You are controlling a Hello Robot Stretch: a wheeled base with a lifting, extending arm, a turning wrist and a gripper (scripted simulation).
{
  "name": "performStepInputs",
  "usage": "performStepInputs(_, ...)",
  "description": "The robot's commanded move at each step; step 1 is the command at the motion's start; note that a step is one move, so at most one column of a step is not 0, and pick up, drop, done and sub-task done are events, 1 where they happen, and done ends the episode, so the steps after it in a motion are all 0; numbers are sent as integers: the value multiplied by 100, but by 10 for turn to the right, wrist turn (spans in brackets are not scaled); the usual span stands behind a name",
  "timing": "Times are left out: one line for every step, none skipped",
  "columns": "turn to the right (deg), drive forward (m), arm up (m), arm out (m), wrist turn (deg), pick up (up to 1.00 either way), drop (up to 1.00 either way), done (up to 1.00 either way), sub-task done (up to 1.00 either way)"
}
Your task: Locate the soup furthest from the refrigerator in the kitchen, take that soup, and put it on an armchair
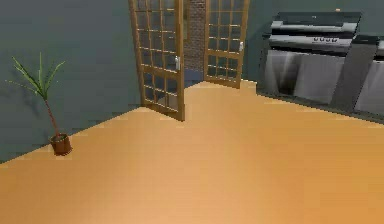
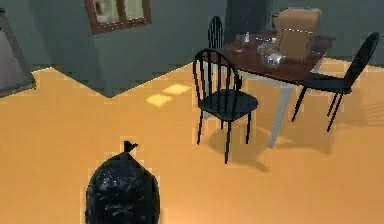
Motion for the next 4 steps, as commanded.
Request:
performStepInputs(0, 45, 0, 0, 0, 0, 0, 0, 0)
performStepInputs(360, 0, 0, 0, 0, 0, 0, 0, 0)
performStepInputs(0, 80, 0, 0, 0, 0, 0, 0, 0)
performStepInputs(450, 0, 0, 0, 0, 0, 0, 0, 0)
